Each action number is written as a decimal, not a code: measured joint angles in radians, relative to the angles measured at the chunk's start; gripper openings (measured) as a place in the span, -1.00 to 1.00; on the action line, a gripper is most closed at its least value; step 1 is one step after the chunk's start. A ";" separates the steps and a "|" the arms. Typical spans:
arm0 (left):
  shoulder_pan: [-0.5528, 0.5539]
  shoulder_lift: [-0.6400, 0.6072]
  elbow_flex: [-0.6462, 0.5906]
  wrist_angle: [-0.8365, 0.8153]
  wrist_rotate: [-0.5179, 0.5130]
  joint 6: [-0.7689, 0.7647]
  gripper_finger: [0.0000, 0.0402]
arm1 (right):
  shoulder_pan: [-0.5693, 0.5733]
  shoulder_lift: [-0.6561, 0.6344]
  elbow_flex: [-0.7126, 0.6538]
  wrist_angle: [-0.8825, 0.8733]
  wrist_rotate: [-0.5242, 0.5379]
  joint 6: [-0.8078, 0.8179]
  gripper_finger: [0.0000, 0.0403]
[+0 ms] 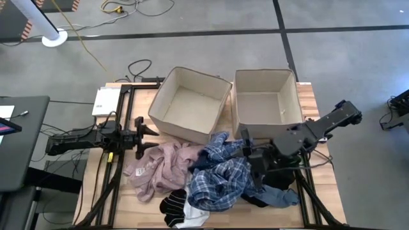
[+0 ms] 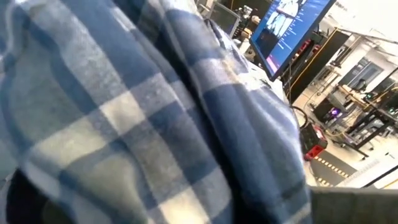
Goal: Sort clothes
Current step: Put the blue plaid shirt into the right laundry organizer
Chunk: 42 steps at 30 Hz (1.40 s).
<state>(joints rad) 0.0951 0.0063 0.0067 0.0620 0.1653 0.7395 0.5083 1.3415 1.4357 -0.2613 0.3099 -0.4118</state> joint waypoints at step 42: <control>-0.025 0.000 0.000 0.121 0.346 -0.152 0.01 | 0.020 0.001 0.000 -0.064 0.014 -0.015 -0.94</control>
<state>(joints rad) 0.0699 0.0063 0.0063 0.1834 0.5117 0.5872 0.5278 1.3422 1.4361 -0.3256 0.3241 -0.4270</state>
